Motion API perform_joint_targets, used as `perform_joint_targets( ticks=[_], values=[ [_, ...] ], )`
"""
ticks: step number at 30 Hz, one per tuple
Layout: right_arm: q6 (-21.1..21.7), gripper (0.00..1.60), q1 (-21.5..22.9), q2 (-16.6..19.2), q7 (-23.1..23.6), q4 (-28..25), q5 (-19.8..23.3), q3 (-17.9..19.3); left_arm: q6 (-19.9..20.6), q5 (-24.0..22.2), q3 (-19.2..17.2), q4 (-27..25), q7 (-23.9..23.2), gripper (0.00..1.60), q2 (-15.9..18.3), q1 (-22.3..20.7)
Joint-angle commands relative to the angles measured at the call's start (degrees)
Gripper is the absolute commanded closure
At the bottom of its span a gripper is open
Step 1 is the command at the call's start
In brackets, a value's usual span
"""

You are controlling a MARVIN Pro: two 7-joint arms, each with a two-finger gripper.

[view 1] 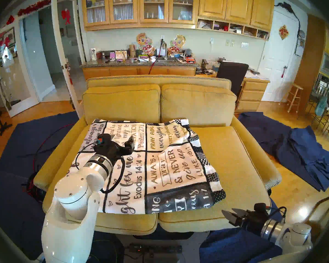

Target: Fold the blanket in half twice

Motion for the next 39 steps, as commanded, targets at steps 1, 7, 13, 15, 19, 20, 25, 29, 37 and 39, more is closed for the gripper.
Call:
perform_joint_targets(
  ticks=[1, 7, 13, 15, 19, 20, 25, 29, 37, 39],
  values=[
    [-0.5, 0.0, 5.2, 1.6, -2.0, 0.6, 1.2, -1.6, -0.8, 0.0, 0.1, -1.8, 0.0, 0.0, -0.1, -1.1],
    [1.0, 0.0, 9.7, 0.2, -4.4, 3.5, 1.8, -2.6, -0.8, 0.1, 0.1, -1.8, -0.1, 0.0, -0.2, -1.1],
    [2.0, 0.0, 12.1, 0.7, -5.0, 5.7, 3.0, -3.4, -0.8, 0.2, 0.0, -1.8, -0.2, 0.0, -0.3, -1.1],
    [2.3, 0.0, 12.6, 0.9, -5.2, 5.9, 3.2, -3.6, -0.8, 0.2, 0.0, -1.8, -0.2, 0.0, -0.4, -1.1],
    [3.2, 0.0, 13.6, 1.4, -5.1, 6.5, 3.4, -4.4, -0.8, 0.3, 0.0, -1.8, -0.3, 0.0, -0.4, -1.1],
    [3.5, 0.0, 13.8, 1.6, -5.0, 6.7, 3.5, -4.6, -0.8, 0.3, 0.0, -1.8, -0.3, 0.0, -0.4, -1.1],
    [6.2, 0.0, 15.4, 2.0, -4.7, 8.1, 4.2, -5.9, -0.8, 0.4, 0.0, -1.8, -0.4, 0.0, -0.5, -1.1],
    [7.7, 0.0, 16.3, 2.5, -4.9, 9.2, 3.4, -8.1, -0.8, 0.5, -0.1, -1.8, -0.4, 0.0, -0.6, -1.1],
    [8.5, 0.0, 17.5, 2.7, -5.7, 10.5, 2.8, -9.8, -0.8, 0.6, -0.1, -1.8, -0.6, 0.0, -0.7, -1.1],
    [8.5, 0.0, 18.1, 2.6, -5.8, 10.8, 2.8, -10.1, -0.7, 0.6, -0.1, -1.8, -0.6, 0.0, -0.7, -1.1]
  ],
)
